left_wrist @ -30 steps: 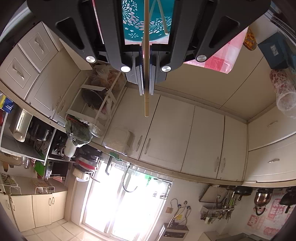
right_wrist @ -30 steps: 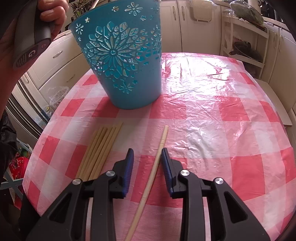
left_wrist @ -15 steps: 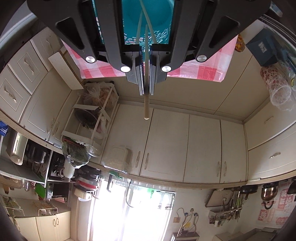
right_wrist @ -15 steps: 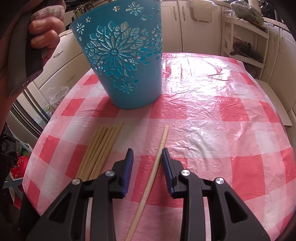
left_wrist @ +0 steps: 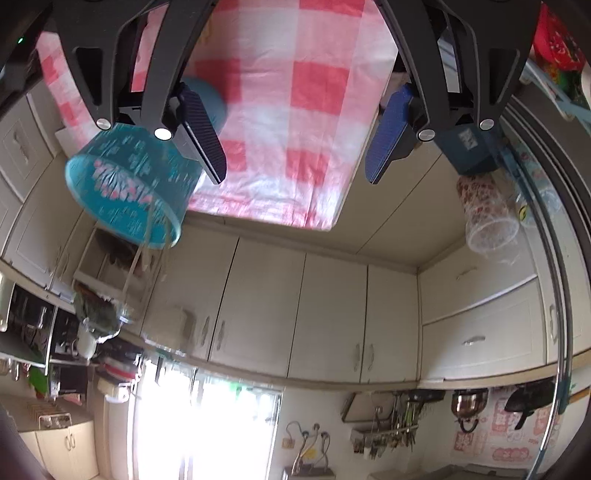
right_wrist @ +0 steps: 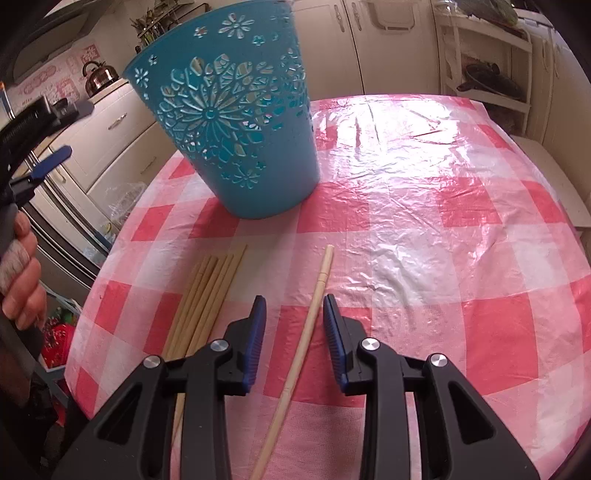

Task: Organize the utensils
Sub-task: 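Close the right gripper on another wooden chopstick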

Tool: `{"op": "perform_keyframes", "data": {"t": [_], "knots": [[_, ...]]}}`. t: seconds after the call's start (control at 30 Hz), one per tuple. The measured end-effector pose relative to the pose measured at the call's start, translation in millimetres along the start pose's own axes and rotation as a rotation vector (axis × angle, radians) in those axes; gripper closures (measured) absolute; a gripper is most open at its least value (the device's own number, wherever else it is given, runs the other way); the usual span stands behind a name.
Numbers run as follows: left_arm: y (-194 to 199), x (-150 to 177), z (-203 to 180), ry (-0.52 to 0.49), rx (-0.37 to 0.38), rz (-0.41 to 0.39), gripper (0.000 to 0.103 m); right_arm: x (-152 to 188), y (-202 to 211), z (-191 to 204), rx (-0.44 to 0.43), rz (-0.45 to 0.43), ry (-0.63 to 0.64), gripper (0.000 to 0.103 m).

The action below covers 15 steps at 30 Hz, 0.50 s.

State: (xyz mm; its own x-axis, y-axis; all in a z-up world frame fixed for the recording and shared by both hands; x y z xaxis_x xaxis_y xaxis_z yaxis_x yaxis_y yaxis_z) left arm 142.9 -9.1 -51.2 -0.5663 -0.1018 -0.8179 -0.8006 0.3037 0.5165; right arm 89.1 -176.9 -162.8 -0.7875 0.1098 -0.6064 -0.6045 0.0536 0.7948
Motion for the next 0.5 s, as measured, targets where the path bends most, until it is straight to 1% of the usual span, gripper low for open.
{"op": "perform_keyframes", "data": {"t": [0.07, 0.1, 0.13, 0.17, 0.2, 0.3, 0.33, 0.37, 0.43, 0.5], "knots": [[-11.6, 23.3, 9.3, 0.019, 0.008, 0.062, 0.029, 0.9, -1.1, 5.6, 0.067, -0.019, 0.061, 0.077], [-15.8, 32.8, 11.2, 0.018, 0.007, 0.081, 0.029, 1.9, -1.4, 8.0, 0.105, -0.029, 0.100, 0.082], [-19.8, 40.6, 12.3, 0.016, 0.008, 0.098, 0.029, 3.0, -0.6, 11.7, 0.135, -0.042, 0.142, 0.083], [-24.1, 47.3, 11.8, 0.017, 0.014, 0.114, 0.029, 3.9, 0.2, 13.9, 0.142, -0.047, 0.163, 0.085], [-27.8, 53.7, 12.0, 0.023, 0.023, 0.129, 0.029, 4.9, 0.8, 15.4, 0.134, -0.042, 0.170, 0.092], [-37.0, 69.7, 12.2, 0.041, 0.040, 0.163, 0.029, 7.3, 2.8, 13.8, 0.120, -0.028, 0.151, 0.097], [-37.8, 72.8, 10.5, 0.041, 0.040, 0.170, 0.029, 8.4, 4.2, 9.7, 0.104, -0.018, 0.125, 0.097], [-35.6, 71.5, 10.0, 0.040, 0.048, 0.155, 0.029, 9.1, 5.1, 5.7, 0.080, -0.005, 0.092, 0.097], [-33.1, 72.2, 11.7, 0.048, 0.054, 0.138, 0.026, 10.2, 8.9, -1.7, 0.017, 0.017, 0.018, 0.097], [-35.5, 72.1, 13.6, 0.067, 0.061, 0.148, 0.025, 8.1, 17.7, -8.0, -0.048, 0.011, -0.051, 0.097]]}}
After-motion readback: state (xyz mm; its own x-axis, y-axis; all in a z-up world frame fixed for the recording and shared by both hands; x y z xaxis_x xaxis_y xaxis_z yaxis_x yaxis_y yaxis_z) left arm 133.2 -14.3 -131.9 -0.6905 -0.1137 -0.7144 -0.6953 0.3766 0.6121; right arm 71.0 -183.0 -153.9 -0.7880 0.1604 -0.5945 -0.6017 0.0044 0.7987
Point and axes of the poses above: each gripper's, at about its wrist camera, not at the fingertips, and y roughly against the way its jaws point, z to its left, x to its underside, the point moved 6 cm from there along -y, roughly the way its jaws point, and after that the axes turned 13 degrees about x, right-handed, at the moved point
